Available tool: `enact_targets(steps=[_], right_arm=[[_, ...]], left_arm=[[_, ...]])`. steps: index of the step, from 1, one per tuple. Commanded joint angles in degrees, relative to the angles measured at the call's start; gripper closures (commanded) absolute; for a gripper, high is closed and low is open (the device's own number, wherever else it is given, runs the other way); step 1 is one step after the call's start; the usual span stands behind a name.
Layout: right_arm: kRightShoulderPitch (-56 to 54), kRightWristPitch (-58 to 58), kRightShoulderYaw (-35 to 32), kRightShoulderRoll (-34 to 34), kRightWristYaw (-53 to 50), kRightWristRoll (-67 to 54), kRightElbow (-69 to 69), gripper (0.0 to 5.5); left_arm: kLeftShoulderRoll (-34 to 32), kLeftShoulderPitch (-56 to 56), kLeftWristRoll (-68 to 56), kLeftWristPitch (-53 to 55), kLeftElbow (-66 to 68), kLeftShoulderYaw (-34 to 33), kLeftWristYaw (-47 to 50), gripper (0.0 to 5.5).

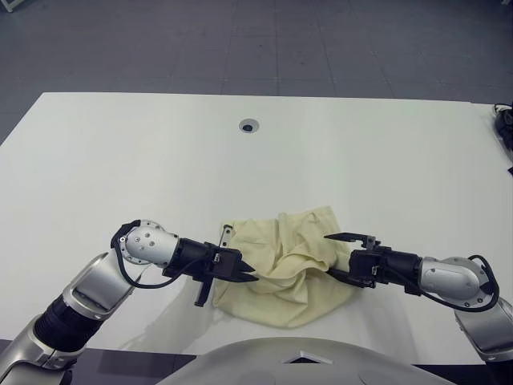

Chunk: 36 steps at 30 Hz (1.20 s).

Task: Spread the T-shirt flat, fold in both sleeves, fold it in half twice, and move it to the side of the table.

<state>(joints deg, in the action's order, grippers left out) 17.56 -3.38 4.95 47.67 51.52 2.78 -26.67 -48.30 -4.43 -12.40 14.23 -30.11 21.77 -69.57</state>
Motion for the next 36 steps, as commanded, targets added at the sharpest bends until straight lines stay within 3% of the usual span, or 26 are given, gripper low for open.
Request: enact_targets(steps=[1,17,26,31,36], right_arm=[[0.02,-0.82,0.48,0.33,0.21,-0.20,-0.05,2.97],[1.68,-2.60,1.09,1.39,1.28,-0.46,-0.39,5.49],[1.91,-3.52,-1.38,3.61,2.47,-1.69,-0.68,5.50],[3.30,-3.88,-8.99,8.84,6.08,-5.10,-4.72,5.50],[9.11,-0.24,-25.31,16.47,19.08,-16.34,-14.21,5.50]], left_arm=[[-0.85,-0.66,0.94,-0.40,0.13,-0.05,-0.32,5.50],[-0.25,-1.69,0.89,-1.08,2.16,-0.22,-0.13,5.50],[-1.18,-0.82,-0.24,-1.43,1.37,-2.82,0.20,5.50],[-1.12,-1.78,-1.78,-1.35,0.40,-6.69,1.13,5.50],[-3.01,1.09,-5.84,-0.43,-4.90,-12.75,1.33,5.50]])
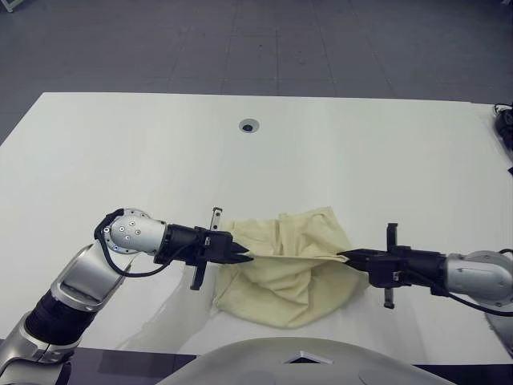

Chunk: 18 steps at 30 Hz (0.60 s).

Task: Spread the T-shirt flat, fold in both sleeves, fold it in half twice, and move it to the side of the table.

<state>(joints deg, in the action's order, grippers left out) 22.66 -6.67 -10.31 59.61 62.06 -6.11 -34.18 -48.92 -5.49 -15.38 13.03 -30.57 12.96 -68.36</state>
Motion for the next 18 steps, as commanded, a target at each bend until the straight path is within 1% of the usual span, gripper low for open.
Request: enact_targets(steps=[1,3,4,6,8,10,13,18], right_arm=[[6.21,4.37,-13.50,4.98,11.49,-9.99,-9.40,5.50],[10.97,6.97,-19.37,4.63,16.68,-13.97,-14.84,5.50],[12.28,7.94,-20.88,4.90,18.84,-15.51,-16.42,5.50],[14.56,9.68,-22.77,4.92,21.78,-17.12,-18.87,5.50],[17.83,10.88,-22.30,4.29,23.65,-16.23,-20.81,5.50],[19.99,10.89,-18.57,4.00,23.73,-13.30,-20.92,5.50],[21.21,10.63,-11.39,3.47,21.40,-8.04,-19.68,5.50],[16.05,11.87,0.97,2.70,15.85,-0.73,-14.38,5.50]], left_arm=[[-3.01,3.32,-4.39,1.36,-6.54,-4.95,-0.17,5.50],[-4.81,6.28,-7.46,2.27,-11.04,-6.78,-1.20,5.50],[-5.84,8.62,-8.61,3.09,-13.69,-7.98,-1.08,5.50],[-7.89,12.52,-9.73,4.43,-17.48,-9.72,-0.90,5.50],[-9.69,16.22,-8.51,5.44,-19.87,-9.72,-0.34,5.50],[-10.66,19.97,-5.70,6.13,-21.30,-7.20,0.93,5.50],[-10.68,23.17,-0.37,6.36,-20.12,-1.05,2.70,5.50],[-7.94,24.26,5.78,6.89,-15.59,7.85,5.87,5.50]])
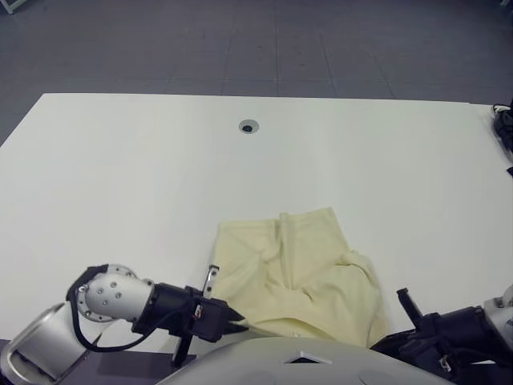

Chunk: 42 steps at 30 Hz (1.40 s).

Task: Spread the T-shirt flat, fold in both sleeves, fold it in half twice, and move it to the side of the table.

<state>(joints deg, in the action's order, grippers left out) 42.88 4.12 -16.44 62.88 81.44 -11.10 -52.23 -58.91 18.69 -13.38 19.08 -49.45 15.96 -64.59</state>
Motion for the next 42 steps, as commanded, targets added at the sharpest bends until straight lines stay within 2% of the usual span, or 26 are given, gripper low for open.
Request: enact_targets(steps=[1,7,13,18,23,27,31,37,42], right_arm=[[-6.10,1.68,9.46,-0.97,-4.71,5.21,4.87,5.50],[-17.48,4.52,21.25,-4.77,-10.01,9.74,12.71,5.50],[-28.24,8.80,30.34,-11.07,-14.70,13.07,20.00,5.50],[-34.12,12.34,34.30,-15.00,-18.64,15.71,26.55,5.50],[-41.84,12.88,36.27,-19.62,-24.38,18.38,38.06,5.50],[-49.49,8.21,37.13,-22.38,-29.28,20.88,50.12,5.50],[-57.97,-3.15,39.83,-23.70,-35.85,27.17,64.21,5.50],[-69.67,-13.79,41.69,-27.40,-45.91,33.23,81.88,5.50],[-75.52,-20.28,40.29,-29.22,-53.32,35.44,88.43,5.50]], left_arm=[[2.89,-0.29,4.73,0.91,4.80,6.28,2.76,5.50],[8.67,-3.11,10.14,1.32,15.41,12.40,6.89,5.50],[14.22,-9.75,15.49,-0.15,27.73,13.93,12.20,5.50],[17.38,-18.89,22.46,-5.41,41.12,15.17,17.68,5.50],[24.17,-29.71,28.53,-10.38,56.56,18.76,23.63,5.50],[31.00,-37.47,30.37,-14.83,70.12,19.20,29.25,5.50],[36.60,-43.50,29.37,-17.57,79.83,17.07,33.70,5.50],[41.98,-52.19,28.97,-23.07,93.11,14.11,39.89,5.50],[44.77,-58.42,28.70,-29.26,99.89,10.45,45.85,5.50]])
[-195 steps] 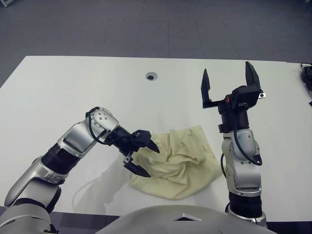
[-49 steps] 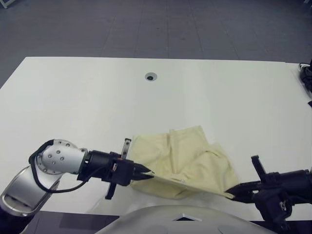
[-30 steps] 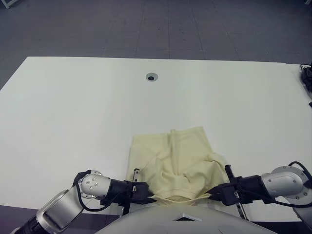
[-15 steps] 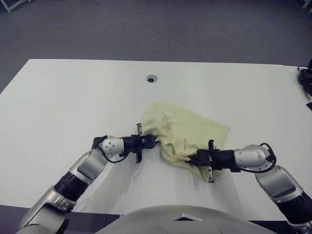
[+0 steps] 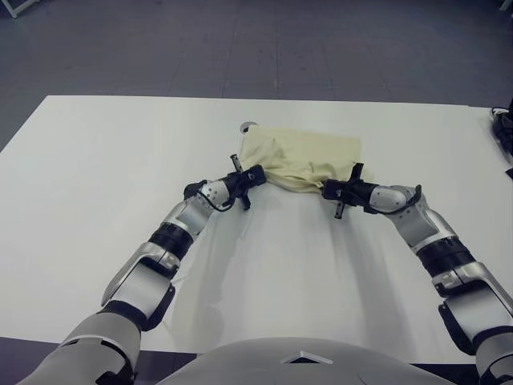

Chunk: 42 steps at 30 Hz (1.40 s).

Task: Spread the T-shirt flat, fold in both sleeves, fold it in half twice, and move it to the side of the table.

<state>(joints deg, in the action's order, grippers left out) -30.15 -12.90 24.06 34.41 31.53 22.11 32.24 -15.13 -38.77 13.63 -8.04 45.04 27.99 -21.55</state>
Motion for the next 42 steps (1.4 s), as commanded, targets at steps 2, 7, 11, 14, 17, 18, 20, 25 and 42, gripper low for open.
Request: enact_targets(steps=[2,7,11,14,17,18,20,25,42], right_arm=[[-2.73,-5.42,-1.62,0.04,-4.25,1.65,2.90,5.50],[2.19,-7.92,-6.78,7.15,1.34,-2.82,-11.02,5.50],[11.05,-6.34,-13.13,17.46,10.03,-8.41,-28.87,5.50],[18.63,-5.27,-18.48,24.36,15.10,-12.27,-38.96,5.50],[26.79,-3.67,-24.00,29.94,20.46,-15.87,-47.66,5.50],[30.34,-3.16,-25.43,31.59,22.61,-16.83,-50.78,5.50],[37.75,-1.95,-27.17,34.00,26.39,-17.79,-56.24,5.50],[53.79,-0.79,-28.51,35.77,31.42,-14.76,-64.23,5.50],[75.12,0.13,-35.97,32.25,30.82,-3.20,-69.32,5.50]], left_arm=[[0.93,-1.80,0.87,-4.47,5.02,-3.53,3.37,5.50],[-4.24,1.76,-1.65,-4.97,-8.10,-7.58,-2.50,5.50],[-13.46,10.83,-6.86,0.41,-33.07,-11.40,-13.50,5.50],[-22.21,18.86,-11.22,5.02,-50.49,-13.45,-22.55,5.50],[-32.39,27.91,-16.01,8.78,-64.67,-15.73,-31.93,5.50],[-36.24,31.67,-16.81,8.69,-68.55,-16.32,-35.05,5.50],[-42.12,39.01,-17.39,8.95,-74.58,-16.80,-39.33,5.50],[-47.88,51.43,-13.41,10.15,-82.64,-12.48,-42.39,5.50],[-43.28,60.24,-6.16,15.95,-86.50,-4.19,-36.59,5.50]])
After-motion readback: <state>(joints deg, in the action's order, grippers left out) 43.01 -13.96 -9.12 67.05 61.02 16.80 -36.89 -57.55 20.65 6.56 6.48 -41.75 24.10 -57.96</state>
